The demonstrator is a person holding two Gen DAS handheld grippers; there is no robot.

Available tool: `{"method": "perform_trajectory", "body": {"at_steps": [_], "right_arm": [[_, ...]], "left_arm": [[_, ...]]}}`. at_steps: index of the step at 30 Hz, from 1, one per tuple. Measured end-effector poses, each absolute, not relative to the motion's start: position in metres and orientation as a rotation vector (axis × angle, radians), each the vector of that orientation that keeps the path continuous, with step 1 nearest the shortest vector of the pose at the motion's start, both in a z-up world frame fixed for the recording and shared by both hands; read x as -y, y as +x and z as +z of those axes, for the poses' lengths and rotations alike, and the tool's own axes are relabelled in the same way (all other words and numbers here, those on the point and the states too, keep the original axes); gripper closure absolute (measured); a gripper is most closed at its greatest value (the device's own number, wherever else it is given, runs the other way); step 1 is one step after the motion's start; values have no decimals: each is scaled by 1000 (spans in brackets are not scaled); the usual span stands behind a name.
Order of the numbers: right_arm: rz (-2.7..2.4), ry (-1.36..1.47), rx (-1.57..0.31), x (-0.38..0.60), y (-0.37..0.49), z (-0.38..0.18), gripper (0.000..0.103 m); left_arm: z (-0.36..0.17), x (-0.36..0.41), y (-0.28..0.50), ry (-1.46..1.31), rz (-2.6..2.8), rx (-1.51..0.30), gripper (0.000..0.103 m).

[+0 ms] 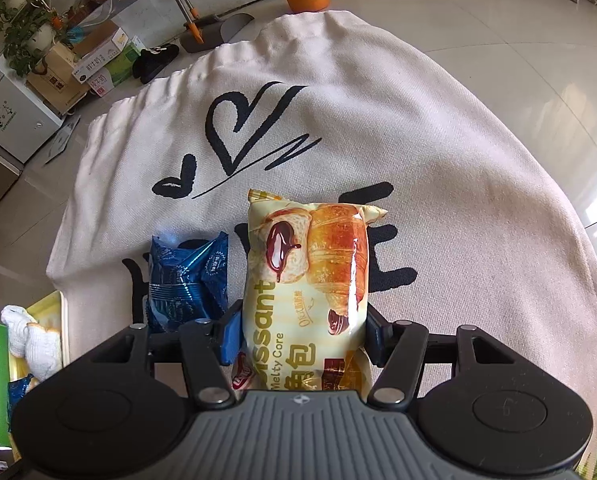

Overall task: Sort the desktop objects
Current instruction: 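Carry the blue packet and croissant packet over the yellow tray with both grippers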

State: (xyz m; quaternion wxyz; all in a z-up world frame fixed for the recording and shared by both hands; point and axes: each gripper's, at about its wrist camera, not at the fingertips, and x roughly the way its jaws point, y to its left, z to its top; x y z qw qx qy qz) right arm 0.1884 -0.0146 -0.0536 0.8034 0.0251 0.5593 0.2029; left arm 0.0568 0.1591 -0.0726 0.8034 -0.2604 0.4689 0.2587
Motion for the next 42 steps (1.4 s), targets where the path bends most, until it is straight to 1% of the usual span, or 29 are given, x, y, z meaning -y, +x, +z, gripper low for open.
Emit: {"method": "perform_trajectory", "body": {"at_steps": [16,28,31,42], "right_arm": [[495,142,-1172,13,148,-25,44],[742,149,-1225,-46,96,-21,44],[816,147,-1246,-65,82,-21,44],[954,164,-1313,-129,42,-37,44]], "left_arm": [[-41,-186,37,-620,587,-938,19],[-2,-250,-2,-712,695,-841,19],[9,-267,-14,-675,717,-820,18],[23,-322,-47,-745,798,-753,18]]}}
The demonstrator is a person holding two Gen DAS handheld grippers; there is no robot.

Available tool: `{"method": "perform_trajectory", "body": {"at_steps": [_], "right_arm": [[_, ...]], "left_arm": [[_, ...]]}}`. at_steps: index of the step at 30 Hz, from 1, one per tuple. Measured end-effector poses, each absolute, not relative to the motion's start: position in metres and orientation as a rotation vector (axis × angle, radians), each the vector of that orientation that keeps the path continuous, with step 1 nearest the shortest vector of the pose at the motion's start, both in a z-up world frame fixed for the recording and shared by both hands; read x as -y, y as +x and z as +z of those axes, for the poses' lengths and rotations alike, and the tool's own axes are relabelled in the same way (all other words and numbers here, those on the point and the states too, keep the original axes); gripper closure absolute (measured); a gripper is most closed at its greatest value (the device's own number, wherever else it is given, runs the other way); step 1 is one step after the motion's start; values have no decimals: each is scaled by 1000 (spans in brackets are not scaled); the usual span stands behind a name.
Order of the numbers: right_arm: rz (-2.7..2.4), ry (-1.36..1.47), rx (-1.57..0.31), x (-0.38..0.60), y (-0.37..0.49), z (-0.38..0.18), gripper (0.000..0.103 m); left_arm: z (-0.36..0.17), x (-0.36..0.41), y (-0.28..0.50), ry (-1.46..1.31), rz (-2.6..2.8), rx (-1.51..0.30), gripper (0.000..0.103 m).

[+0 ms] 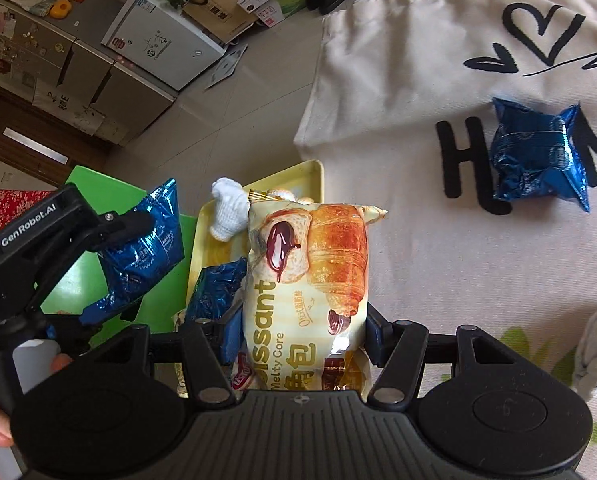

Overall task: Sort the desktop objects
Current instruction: 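Carry the blue packet and croissant packet over the yellow tray with both grippers, then release the croissant packet with the right gripper while the left releases the blue packet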

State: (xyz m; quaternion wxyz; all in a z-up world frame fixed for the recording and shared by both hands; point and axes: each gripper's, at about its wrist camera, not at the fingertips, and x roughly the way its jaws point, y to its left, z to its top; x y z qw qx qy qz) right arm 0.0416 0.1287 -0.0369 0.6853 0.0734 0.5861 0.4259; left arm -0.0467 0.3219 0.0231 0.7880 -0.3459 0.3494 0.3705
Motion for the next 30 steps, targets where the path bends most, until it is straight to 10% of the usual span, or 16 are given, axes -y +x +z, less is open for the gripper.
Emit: {"method": "perform_trajectory", "body": {"at_steps": [30], "right_arm": [[1087,214,-1379,-182,16,-52,32]], "left_arm": [[19,-351,-51,-800,785,-737,7]]}}
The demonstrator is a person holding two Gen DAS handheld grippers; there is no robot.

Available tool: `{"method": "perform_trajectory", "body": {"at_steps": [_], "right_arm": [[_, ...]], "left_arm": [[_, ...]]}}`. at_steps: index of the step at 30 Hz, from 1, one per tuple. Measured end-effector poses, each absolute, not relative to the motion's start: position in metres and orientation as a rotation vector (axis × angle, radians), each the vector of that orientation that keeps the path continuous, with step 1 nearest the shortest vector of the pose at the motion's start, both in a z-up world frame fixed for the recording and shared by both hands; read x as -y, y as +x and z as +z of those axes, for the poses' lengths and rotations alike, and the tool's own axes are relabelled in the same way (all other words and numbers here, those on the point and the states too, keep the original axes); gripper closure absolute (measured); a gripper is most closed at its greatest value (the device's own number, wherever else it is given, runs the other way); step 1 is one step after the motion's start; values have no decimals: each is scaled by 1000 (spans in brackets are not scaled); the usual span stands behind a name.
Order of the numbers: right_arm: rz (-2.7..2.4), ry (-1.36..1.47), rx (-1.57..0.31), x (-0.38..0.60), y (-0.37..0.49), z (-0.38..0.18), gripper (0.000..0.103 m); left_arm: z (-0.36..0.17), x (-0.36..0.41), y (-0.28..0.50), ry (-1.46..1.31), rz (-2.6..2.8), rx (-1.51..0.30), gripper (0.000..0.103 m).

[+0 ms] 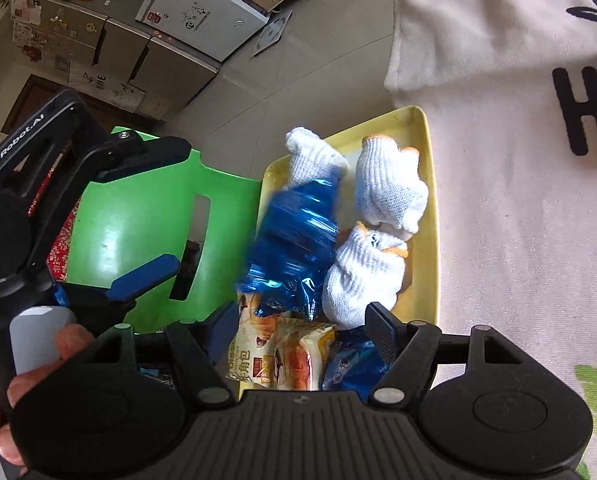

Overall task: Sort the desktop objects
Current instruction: 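Release the croissant packet with the right gripper while the left releases the blue packet, then move both grippers back to the mat over a blue packet and white glove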

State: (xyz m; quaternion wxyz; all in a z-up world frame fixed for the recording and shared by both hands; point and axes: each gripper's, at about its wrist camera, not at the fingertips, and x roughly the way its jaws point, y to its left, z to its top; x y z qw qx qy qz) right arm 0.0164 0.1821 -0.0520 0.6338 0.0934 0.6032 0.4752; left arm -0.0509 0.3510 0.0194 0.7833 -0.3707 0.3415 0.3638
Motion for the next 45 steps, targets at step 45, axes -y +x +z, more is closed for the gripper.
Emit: {"method": "perform_trajectory", "body": {"at_steps": [45], "right_arm": [[508,57,-1349,15,116,-42,29]], "left_arm": [[-12,-195,44,-649,409,-908,4]]}}
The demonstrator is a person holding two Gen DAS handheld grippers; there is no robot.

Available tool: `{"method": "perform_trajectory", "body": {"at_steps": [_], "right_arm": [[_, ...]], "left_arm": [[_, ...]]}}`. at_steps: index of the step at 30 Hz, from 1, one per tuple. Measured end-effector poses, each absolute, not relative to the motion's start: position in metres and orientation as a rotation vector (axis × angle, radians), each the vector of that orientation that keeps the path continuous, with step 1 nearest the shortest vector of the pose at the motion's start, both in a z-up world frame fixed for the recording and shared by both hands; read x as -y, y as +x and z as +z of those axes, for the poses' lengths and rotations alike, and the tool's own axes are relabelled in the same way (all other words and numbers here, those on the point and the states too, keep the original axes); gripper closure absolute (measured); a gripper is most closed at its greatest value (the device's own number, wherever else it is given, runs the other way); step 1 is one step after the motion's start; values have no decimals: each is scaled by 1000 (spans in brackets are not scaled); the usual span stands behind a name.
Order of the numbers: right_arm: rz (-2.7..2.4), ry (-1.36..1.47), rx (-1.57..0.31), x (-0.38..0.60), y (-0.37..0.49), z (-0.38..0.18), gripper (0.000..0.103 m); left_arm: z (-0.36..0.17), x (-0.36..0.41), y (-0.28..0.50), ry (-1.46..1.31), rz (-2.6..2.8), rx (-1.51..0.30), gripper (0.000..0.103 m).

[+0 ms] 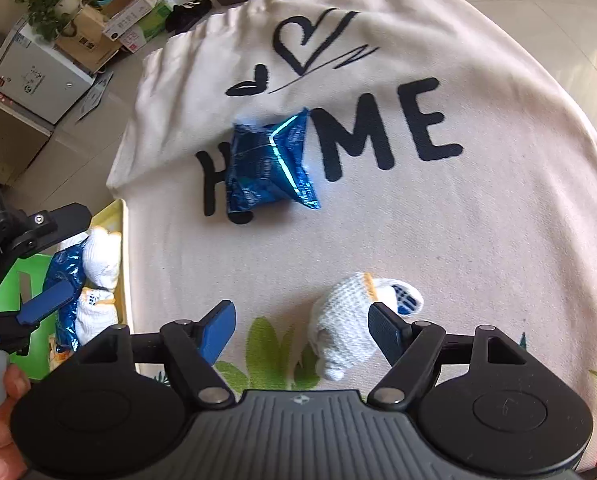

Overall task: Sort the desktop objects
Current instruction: 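Move both grippers back to the mat over a blue packet and white glove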

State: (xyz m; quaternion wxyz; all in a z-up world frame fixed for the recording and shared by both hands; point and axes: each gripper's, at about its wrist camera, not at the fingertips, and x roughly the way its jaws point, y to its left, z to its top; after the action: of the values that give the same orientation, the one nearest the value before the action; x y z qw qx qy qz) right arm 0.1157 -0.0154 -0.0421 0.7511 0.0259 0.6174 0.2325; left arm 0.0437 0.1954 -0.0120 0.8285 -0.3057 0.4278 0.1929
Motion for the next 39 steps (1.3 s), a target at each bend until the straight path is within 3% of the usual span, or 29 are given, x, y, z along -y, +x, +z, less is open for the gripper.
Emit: {"method": "perform_trajectory", "body": {"at_steps": [17,39], "right_arm": [[465,95,-1442,30,119,-64,28],[441,82,-1454,30,127,-84,23]], "left_arm": [[-25,-142,82,-547,291,-992,4],[-78,-138,144,-427,170,-1034,4]]}}
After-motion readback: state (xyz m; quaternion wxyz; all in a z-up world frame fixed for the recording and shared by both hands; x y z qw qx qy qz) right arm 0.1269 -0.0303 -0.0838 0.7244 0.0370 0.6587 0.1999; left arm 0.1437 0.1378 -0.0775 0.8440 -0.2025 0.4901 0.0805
